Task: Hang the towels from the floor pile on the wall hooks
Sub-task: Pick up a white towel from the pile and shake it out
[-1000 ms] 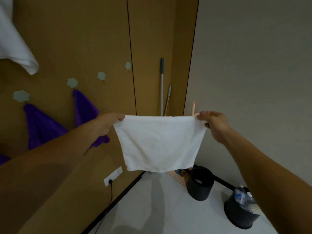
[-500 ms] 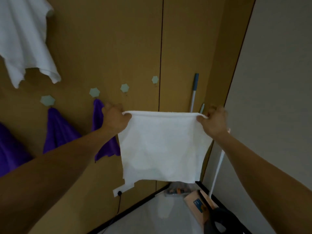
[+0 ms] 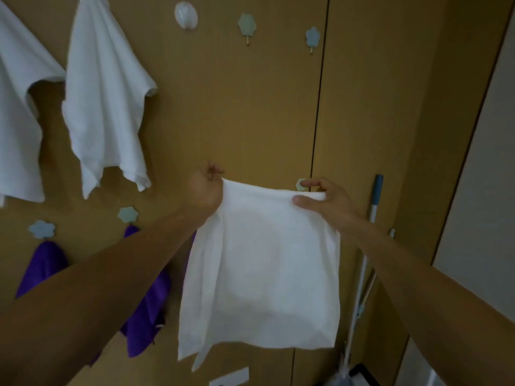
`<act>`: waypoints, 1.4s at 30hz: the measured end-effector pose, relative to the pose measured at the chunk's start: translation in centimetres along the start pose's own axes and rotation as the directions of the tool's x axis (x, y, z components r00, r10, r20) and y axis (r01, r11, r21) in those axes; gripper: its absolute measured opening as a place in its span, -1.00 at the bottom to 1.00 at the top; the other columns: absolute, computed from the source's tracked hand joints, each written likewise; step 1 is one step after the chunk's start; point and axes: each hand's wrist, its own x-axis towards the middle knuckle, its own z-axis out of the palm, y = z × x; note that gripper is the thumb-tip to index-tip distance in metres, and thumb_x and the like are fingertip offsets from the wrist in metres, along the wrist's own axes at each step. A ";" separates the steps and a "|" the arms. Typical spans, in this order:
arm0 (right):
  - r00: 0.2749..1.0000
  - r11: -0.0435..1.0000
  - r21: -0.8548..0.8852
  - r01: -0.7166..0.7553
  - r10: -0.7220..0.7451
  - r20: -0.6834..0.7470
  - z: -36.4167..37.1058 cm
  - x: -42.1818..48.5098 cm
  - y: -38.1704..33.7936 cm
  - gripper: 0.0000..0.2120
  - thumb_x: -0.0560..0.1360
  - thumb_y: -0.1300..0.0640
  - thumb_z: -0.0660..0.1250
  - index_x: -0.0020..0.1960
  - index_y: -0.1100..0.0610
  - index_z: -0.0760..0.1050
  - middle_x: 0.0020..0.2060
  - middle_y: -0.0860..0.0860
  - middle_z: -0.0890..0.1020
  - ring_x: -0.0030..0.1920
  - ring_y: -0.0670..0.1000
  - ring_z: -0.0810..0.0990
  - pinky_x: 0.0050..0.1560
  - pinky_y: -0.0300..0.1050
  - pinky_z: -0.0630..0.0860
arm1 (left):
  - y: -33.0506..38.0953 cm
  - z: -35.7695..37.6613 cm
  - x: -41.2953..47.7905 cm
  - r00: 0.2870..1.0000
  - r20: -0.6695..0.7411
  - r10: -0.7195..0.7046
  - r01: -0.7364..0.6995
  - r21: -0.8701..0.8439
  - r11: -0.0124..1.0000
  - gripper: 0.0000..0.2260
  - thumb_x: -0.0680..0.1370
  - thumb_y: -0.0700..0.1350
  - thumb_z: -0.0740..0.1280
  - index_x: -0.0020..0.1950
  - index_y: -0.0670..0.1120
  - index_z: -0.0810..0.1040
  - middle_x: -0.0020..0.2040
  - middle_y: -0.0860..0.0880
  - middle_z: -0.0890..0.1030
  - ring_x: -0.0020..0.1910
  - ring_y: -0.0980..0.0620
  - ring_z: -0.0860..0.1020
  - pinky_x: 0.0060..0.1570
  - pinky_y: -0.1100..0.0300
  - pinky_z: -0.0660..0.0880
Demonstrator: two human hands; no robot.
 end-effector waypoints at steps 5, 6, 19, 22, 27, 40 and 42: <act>0.989 0.989 0.033 0.146 -0.145 -0.022 3.0 5.7 -3.0 -0.66 0.33 -0.04 0.56 -0.18 0.24 0.60 -0.30 0.04 0.65 -0.33 -0.05 0.60 -0.30 -0.14 0.49 | 1.1 -3.0 5.2 0.957 0.272 0.101 -0.113 0.029 0.993 -0.74 0.40 0.21 0.25 -0.12 0.06 0.57 -0.12 0.12 0.59 -0.11 0.12 0.53 -0.20 0.27 0.35; 0.982 0.982 0.022 0.189 -0.188 -0.032 3.7 6.8 -3.9 -0.71 0.38 -0.02 0.53 -0.19 0.21 0.59 -0.30 0.00 0.65 -0.35 -0.09 0.59 -0.31 -0.19 0.49 | 1.5 -3.7 6.0 0.927 0.358 0.111 -0.149 0.079 0.986 -0.63 0.31 0.34 0.30 -0.10 0.11 0.58 -0.11 0.16 0.59 -0.11 0.15 0.54 -0.21 0.28 0.36; 0.926 0.928 -0.041 0.370 -0.364 0.100 10.3 20.1 -13.0 -0.66 0.41 -0.04 0.50 -0.13 0.25 0.58 -0.31 0.01 0.58 -0.31 -0.08 0.51 -0.31 -0.21 0.38 | 4.0 -6.8 19.2 0.979 0.109 0.171 -0.187 0.161 0.969 -0.81 0.54 0.10 0.32 -0.25 0.08 0.53 -0.26 0.17 0.55 -0.24 0.17 0.51 -0.33 0.31 0.34; 0.902 0.903 0.013 0.430 -0.430 0.030 10.4 23.8 -15.2 -0.75 0.39 -0.01 0.51 -0.37 0.06 0.56 -0.46 -0.14 0.53 -0.43 -0.15 0.45 -0.41 -0.26 0.34 | 6.0 -6.7 22.1 0.964 0.054 0.262 -0.267 0.169 0.949 -0.82 0.57 0.03 0.28 -0.20 0.02 0.53 -0.24 0.08 0.56 -0.23 0.11 0.51 -0.33 0.26 0.33; 0.752 0.799 -0.110 0.591 -0.595 -0.283 11.6 30.5 -21.1 -0.71 0.47 -0.03 0.41 -0.27 0.17 0.53 -0.41 -0.03 0.52 -0.39 -0.08 0.44 -0.37 -0.14 0.30 | 11.4 -6.0 28.5 0.895 -0.201 0.399 -0.330 0.306 0.893 -0.81 0.58 0.03 0.23 -0.19 -0.01 0.47 -0.29 0.09 0.48 -0.32 0.16 0.44 -0.41 0.25 0.25; 0.664 0.724 -0.430 0.539 -0.680 -0.313 14.5 38.2 -26.6 -0.77 0.50 -0.17 0.28 -0.05 -0.01 0.50 -0.16 -0.05 0.61 -0.15 0.04 0.58 -0.25 -0.10 0.46 | 12.2 -10.0 36.1 0.765 -0.372 0.525 -0.253 0.577 0.777 -0.73 0.39 0.18 0.38 -0.23 0.00 0.45 -0.31 0.09 0.48 -0.30 0.02 0.49 -0.41 0.20 0.35; 0.738 0.781 -0.372 0.502 -0.611 -0.287 13.7 37.8 -26.1 -0.71 0.44 -0.23 0.34 -0.06 -0.03 0.48 -0.16 -0.08 0.59 -0.16 0.01 0.57 -0.27 -0.13 0.43 | 12.3 -10.2 35.6 0.861 -0.317 0.397 -0.194 0.517 0.834 -0.71 0.33 0.16 0.46 -0.26 -0.02 0.50 -0.31 0.05 0.54 -0.33 0.08 0.51 -0.46 0.23 0.31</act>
